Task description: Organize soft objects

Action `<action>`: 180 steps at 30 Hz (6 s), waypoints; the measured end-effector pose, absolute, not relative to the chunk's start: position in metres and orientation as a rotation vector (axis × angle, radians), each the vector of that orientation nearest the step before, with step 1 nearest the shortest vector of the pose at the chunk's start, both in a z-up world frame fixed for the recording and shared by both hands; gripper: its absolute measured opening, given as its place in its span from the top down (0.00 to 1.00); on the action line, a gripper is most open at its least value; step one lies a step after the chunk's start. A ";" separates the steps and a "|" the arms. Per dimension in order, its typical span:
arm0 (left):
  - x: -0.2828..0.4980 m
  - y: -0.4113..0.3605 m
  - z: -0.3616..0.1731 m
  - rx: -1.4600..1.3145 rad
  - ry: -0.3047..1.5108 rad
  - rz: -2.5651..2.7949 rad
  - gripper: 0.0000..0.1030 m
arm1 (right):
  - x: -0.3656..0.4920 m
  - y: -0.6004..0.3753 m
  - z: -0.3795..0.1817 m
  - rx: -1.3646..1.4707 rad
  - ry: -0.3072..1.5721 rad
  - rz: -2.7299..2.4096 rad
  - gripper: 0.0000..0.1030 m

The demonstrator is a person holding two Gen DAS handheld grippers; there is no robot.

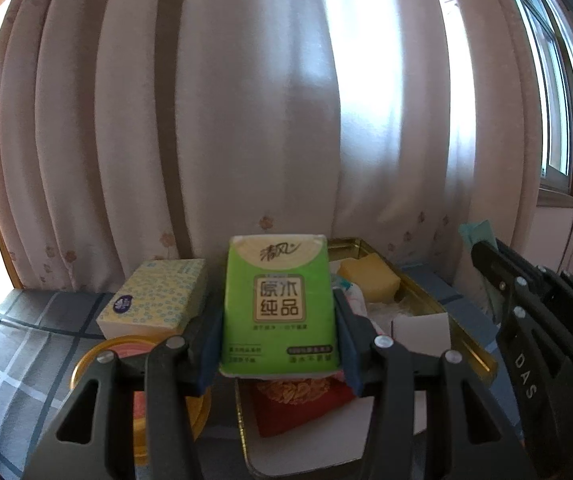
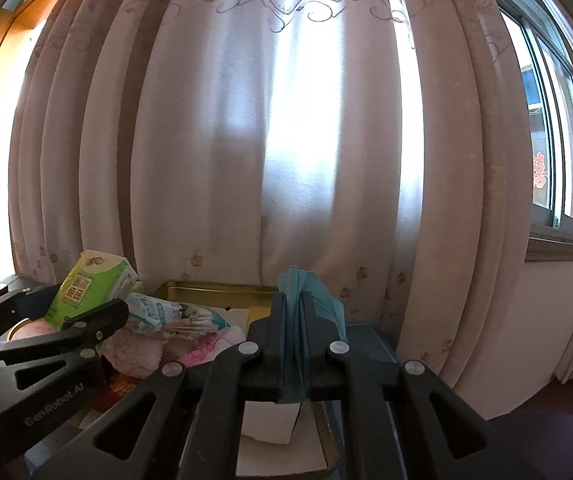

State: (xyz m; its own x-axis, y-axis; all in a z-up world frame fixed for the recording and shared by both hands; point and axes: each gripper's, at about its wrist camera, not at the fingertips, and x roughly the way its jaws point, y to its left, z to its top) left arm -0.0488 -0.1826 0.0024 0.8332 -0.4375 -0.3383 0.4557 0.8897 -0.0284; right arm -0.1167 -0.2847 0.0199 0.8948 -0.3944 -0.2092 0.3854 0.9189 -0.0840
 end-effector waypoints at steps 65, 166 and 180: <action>0.032 -0.230 -0.003 0.110 0.689 -0.496 0.00 | -0.011 -0.397 0.009 0.652 0.560 -0.008 0.33; -0.076 -0.166 0.004 0.043 0.120 -0.278 0.00 | -0.165 -0.296 0.020 0.101 -0.071 -0.525 0.15; -0.073 -0.172 0.003 0.038 0.148 -0.315 0.00 | -0.165 -0.299 0.020 0.116 -0.056 -0.539 0.15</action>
